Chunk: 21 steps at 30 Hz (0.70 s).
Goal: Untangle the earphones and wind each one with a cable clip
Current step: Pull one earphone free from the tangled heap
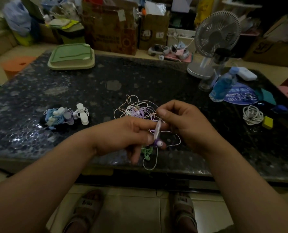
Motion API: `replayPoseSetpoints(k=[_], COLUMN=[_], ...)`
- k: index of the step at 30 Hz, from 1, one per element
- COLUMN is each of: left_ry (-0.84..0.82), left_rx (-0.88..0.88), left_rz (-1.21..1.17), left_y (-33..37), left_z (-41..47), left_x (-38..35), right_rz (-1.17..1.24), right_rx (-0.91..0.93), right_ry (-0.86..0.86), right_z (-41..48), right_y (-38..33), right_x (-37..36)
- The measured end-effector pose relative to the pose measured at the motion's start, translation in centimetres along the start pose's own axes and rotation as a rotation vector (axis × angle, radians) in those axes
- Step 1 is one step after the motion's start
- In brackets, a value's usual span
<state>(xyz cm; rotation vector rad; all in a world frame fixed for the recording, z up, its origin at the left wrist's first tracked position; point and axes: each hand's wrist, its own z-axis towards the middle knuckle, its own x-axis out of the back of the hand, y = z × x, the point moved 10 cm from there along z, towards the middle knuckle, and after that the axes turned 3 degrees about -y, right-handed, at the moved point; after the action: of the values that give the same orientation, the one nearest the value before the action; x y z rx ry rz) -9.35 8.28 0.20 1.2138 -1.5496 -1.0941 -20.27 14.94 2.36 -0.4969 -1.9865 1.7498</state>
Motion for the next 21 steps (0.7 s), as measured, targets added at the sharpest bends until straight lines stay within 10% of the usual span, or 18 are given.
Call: replayPoseSetpoints(k=[5,9,21], left_ry=[0.148,0.452,0.55], left_rx=[-0.15,-0.174,-0.069], left_rz=[-0.319,-0.395,0.355], left_y=[1.5,0.3,0.1], left_z=[-0.1,-0.2,-0.5], left_x=[1.8,5.7,5.0], right_rz=[0.178,-0.372,-0.769], right_rx=[-0.131,-0.062,0.202], right_ry=[-0.049,-0.064,0.076], right_z=[0.6,0.2,-0.9], right_y=[3.3,3.5,-1.1], right_x=[-1.1,-3.5,-2.2])
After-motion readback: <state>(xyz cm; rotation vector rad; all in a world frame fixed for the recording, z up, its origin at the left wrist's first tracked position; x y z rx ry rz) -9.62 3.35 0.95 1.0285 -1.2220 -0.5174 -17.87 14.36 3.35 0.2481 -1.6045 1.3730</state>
